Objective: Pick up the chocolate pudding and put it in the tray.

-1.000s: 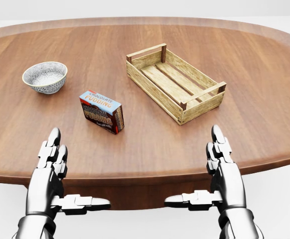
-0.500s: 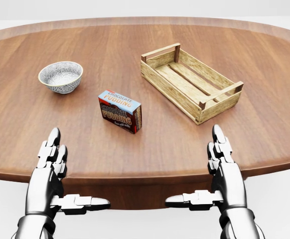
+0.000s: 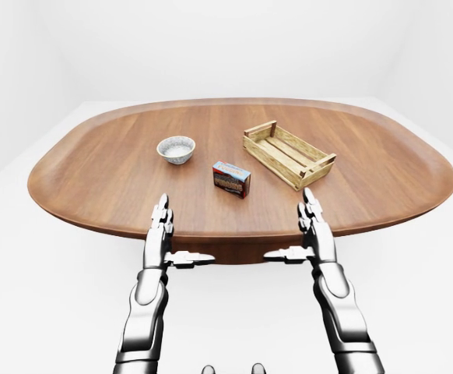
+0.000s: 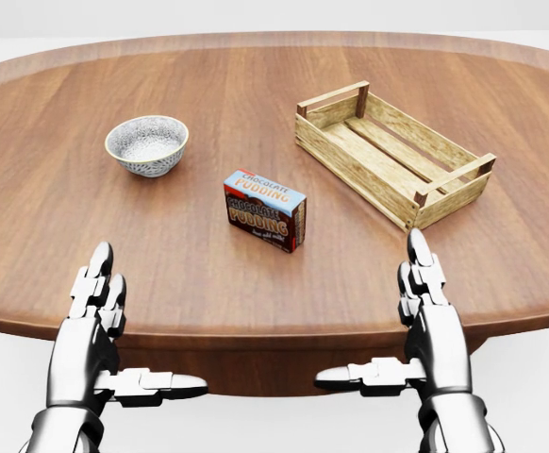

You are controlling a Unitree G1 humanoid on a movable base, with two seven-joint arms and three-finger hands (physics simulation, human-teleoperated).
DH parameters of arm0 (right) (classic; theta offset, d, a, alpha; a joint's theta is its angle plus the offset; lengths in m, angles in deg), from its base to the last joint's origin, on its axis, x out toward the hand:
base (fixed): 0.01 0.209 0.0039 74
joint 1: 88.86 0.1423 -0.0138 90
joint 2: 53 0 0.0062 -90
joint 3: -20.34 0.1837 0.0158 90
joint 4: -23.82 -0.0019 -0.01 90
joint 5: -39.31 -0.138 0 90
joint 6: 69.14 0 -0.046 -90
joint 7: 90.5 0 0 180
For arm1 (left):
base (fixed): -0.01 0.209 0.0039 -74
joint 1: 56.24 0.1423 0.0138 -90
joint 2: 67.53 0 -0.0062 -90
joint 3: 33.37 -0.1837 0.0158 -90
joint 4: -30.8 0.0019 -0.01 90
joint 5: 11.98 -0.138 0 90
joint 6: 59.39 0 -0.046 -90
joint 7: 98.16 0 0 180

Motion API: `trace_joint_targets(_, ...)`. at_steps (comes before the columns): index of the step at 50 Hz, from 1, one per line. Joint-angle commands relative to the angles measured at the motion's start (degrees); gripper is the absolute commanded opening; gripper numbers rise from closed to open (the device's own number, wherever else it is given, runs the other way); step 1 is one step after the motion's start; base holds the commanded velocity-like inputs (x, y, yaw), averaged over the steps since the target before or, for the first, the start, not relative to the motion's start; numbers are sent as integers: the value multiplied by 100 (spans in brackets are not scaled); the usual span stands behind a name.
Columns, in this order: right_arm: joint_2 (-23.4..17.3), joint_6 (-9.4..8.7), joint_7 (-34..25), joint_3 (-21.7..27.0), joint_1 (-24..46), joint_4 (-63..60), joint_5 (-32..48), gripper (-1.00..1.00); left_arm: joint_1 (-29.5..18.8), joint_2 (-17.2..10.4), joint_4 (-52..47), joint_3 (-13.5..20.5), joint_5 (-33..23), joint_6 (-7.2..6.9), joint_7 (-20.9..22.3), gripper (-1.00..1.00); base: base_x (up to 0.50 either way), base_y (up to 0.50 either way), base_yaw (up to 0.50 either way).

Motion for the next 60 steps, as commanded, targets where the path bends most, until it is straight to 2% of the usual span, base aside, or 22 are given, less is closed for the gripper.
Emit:
trace_joint_targets(1, -15, 5, 218, 12, -196, -1043, 376, 100, 5, 10, -33, -7, -2, -29, 0, 100, 0, 0, 0)
trace_joint_targets(3, 8, -151, 283, 52, -227, -1443, 411, 100, 5, 9, -35, -8, -3, -33, 2, 100, 0, 0, 0)
trace_joint_targets(4, 15, -247, 312, 78, -241, -1706, 413, 100, -15, 5, 83, 2, -1, 51, 12, 100, 0, 0, 0)
trace_joint_targets(5, 20, -330, 327, 82, -264, -1922, 433, 100, -12, 7, 85, 0, -2, 53, 10, 100, 0, 0, 0)
trace_joint_targets(8, 51, -438, 387, 64, -388, -2611, 552, 100, -26, 3, 117, 3, 0, 64, 9, 100, 0, 0, 0)
trace_joint_targets(13, 128, -414, 497, -13, -643, -3734, 840, 100, -25, 3, 140, 1, -3, 69, 9, 100, 0, 0, 0)
trace_joint_targets(15, 126, 147, 542, -125, -864, -3761, 1084, 100, -21, 4, 133, -2, -5, 61, 9, 100, 0, 0, 0)
trace_joint_targets(16, 133, 166, 536, -123, -869, -3756, 1094, 100, -21, 4, 133, -2, -5, 61, 9, 100, 0, 0, 0)
trace_joint_targets(17, 129, -99, 466, -145, -804, -4085, 1182, 100, -24, 4, 139, -2, -7, 62, 8, 100, 0, 0, 0)
trace_joint_targets(30, 158, 20, 410, -219, -841, -4286, 1439, 100, -27, 0, 121, -1, -12, 41, 15, 100, 0, 0, 0)
trace_joint_targets(41, 161, 27, 381, -243, -874, -4281, 1439, 100, 1, 2, 67, -7, -14, 17, 19, 100, 0, 0, 0)
trace_joint_targets(43, 163, 19, 376, -262, -879, -4289, 1459, 100, -14, 0, 114, -1, -15, 47, 22, 100, 0, 0, 0)
trace_joint_targets(44, 156, 292, 433, -269, -958, -4089, 1452, 100, -15, 1, 105, -1, -15, 37, 21, 100, 0, 0, 0)
trace_joint_targets(45, 156, 311, 436, -269, -963, -4075, 1451, 100, -15, 1, 104, -1, -14, 37, 21, 100, 0, 0, 0)
trace_joint_targets(46, 158, 110, 385, -255, -895, -4213, 1451, 100, -11, 4, 83, -6, -18, 21, 18, 100, 0, 0, 0)
trace_joint_targets(47, 158, 71, 373, -247, -879, -4238, 1443, 100, -11, 5, 78, -10, -21, 15, 16, 100, 16, 0, 0)
trace_joint_targets(60, 157, 93, 350, -277, -888, -4206, 1446, 100, -26, -1, 111, -5, -22, 34, 25, 100, 17, 0, 0)
